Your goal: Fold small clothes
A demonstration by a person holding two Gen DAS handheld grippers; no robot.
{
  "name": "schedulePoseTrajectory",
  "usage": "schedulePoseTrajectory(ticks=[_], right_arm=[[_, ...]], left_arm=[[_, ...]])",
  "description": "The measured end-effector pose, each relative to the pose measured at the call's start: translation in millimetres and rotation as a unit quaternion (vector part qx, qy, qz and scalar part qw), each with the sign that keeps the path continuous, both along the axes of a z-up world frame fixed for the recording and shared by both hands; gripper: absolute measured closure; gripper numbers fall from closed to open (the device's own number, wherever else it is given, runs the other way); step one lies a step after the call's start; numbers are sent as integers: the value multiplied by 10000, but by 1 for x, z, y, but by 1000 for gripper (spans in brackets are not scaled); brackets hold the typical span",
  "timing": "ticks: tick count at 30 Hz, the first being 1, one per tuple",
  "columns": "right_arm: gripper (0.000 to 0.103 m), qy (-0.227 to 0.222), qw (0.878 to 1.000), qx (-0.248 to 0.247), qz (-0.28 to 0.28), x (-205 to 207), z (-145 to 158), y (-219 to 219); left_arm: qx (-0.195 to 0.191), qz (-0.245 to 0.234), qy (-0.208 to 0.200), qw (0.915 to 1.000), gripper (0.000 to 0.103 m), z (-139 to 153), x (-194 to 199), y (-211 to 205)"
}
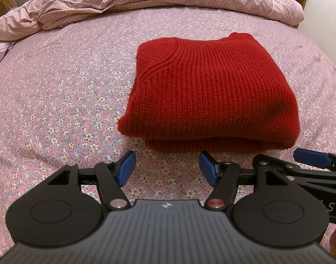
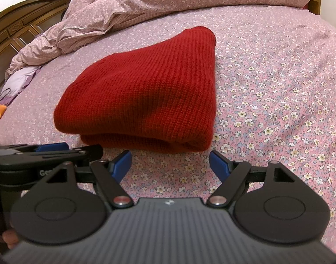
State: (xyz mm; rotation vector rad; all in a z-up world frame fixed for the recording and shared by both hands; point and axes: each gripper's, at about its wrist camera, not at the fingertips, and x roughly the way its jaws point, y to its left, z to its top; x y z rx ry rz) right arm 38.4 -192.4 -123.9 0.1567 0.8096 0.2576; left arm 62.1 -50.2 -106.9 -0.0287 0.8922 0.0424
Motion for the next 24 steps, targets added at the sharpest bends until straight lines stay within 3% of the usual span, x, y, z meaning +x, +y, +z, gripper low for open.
schedulePoseTrajectory(ticks=[24], right_arm=[[24, 7, 10000, 6, 4, 0, 0, 0]], left_arm=[[-20, 4, 25, 10000, 34, -1, -1, 1]])
